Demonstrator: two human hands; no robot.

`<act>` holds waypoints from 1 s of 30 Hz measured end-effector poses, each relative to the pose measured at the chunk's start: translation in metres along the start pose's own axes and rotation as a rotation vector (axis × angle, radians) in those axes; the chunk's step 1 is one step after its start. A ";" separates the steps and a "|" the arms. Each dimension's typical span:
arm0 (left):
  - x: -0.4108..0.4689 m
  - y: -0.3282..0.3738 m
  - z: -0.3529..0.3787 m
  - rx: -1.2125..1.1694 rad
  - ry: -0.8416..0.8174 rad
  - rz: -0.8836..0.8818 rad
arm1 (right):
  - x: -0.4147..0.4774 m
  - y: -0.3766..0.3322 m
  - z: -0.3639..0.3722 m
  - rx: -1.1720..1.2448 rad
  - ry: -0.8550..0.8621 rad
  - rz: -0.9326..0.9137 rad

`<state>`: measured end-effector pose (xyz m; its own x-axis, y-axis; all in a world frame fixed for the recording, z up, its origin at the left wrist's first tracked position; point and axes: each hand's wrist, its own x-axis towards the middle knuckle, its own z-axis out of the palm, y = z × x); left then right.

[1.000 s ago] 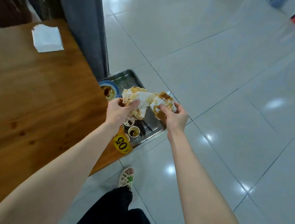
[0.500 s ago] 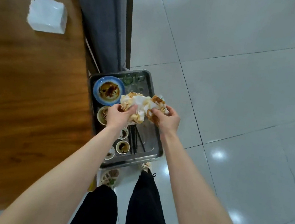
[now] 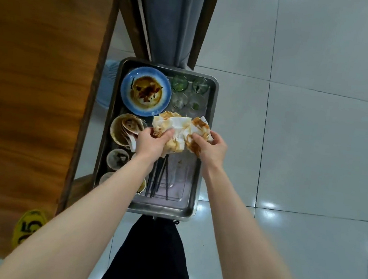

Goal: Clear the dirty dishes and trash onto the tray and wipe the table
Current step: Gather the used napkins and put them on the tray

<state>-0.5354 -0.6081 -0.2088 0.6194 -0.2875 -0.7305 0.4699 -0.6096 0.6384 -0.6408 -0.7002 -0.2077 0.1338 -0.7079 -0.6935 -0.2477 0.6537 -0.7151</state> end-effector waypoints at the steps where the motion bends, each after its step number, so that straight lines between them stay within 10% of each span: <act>1: 0.009 -0.007 0.004 0.008 0.010 -0.006 | 0.010 0.008 0.003 -0.007 -0.007 0.002; 30: 0.050 -0.055 0.059 -0.114 0.201 -0.128 | 0.082 0.042 0.010 -0.113 -0.089 -0.011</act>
<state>-0.5668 -0.6329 -0.2947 0.6574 -0.0537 -0.7516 0.6136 -0.5409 0.5753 -0.6306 -0.7285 -0.2958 0.2203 -0.6854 -0.6941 -0.3515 0.6080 -0.7119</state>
